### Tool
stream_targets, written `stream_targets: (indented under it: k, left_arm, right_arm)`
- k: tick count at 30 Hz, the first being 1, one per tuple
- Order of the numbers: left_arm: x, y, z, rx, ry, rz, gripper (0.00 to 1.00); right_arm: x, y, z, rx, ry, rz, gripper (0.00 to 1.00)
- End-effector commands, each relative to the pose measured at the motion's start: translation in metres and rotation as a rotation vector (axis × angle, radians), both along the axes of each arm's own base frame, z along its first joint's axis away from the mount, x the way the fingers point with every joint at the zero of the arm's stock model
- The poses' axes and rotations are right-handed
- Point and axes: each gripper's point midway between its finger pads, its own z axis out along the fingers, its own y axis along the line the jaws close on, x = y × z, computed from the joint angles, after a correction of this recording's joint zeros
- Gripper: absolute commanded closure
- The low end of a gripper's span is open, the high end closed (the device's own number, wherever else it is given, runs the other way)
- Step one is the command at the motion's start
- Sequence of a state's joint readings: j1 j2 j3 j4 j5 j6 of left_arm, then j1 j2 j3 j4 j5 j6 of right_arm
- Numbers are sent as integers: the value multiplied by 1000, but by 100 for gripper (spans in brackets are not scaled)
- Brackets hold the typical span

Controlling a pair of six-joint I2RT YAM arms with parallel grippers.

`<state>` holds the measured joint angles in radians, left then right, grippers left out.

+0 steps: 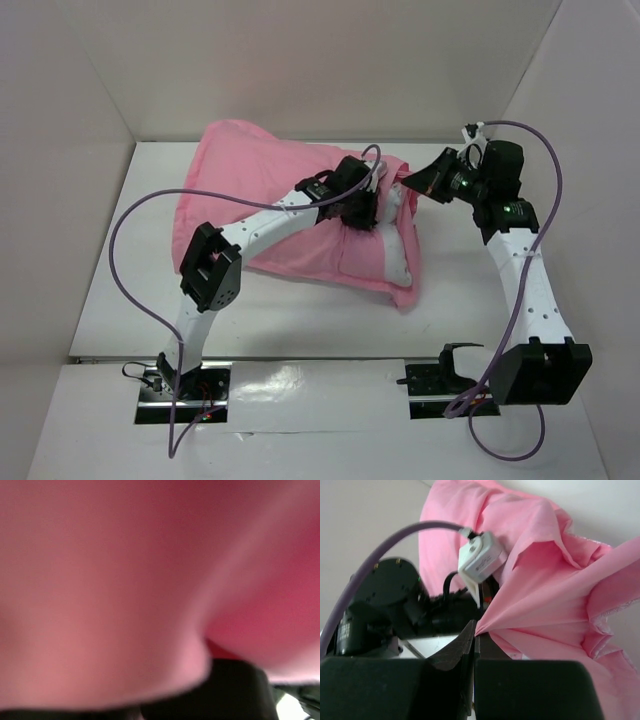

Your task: Put the pillow into the pillowcase

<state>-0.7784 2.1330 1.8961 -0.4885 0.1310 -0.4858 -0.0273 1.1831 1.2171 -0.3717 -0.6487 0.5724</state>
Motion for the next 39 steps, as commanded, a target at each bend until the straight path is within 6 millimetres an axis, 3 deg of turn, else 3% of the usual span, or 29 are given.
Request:
stream_targets:
  k: [1,4,6,15,18,19,21,22,23,25,26,28,29,31,32,33,34,35,39]
  left_arm:
    - [-31,94,-128,374,366,121,100]
    - [-22,94,-125,359,366,165,100]
    - [-20,94,-128,366,361,169,100]
    - [-18,98,-147,407,390,211,100]
    - [-20,100,-156,419,407,219,100]
    - [-20,100,-156,419,407,219,100]
    - [-20,100,-156,419,407,219,100]
    - [-19,98,-147,401,398,230,100]
    - [-22,94,-143,396,389,220,100]
    - [-27,94,-134,393,376,224,100]
    - [-29,90,-123,374,355,216,100]
    - [-36,86,-112,352,354,210,100]
    - [-38,82,-105,339,346,209,100]
    - [-39,80,-96,307,331,202,100]
    - [-40,78,-95,301,338,196,100]
    - [-40,77,-90,290,335,204,100]
    - [-42,79,-93,297,341,204,100]
    - [-42,79,-93,297,341,204,100]
    - [-46,72,-92,279,348,182,100]
  right_arm:
    - [-100,30,166,-21,-613,267,100]
    - [-113,36,142,-49,-558,341,100]
    - [-123,41,137,-52,-548,384,100]
    - [-157,59,173,42,-627,545,100]
    - [-156,58,182,66,-635,522,100]
    - [-138,56,181,76,-616,467,100]
    - [-110,49,157,64,-499,369,100]
    - [-87,44,137,51,-415,309,100]
    - [-62,31,103,28,-262,173,100]
    - [-34,11,53,-45,-109,28,100]
    - [-22,-14,21,-111,9,-139,100]
    - [-15,-37,-11,-190,99,-257,93]
    - [-12,-55,-19,-246,120,-350,90]
    - [-15,-68,-36,-291,174,-413,84]
    - [-14,-81,-40,-335,183,-472,74]
    - [-18,-86,-49,-364,213,-487,52]
    - [-20,-90,-52,-378,226,-503,52]
    - [-22,-95,-55,-405,236,-515,36]
    - [-22,-94,-74,-461,288,-489,34]
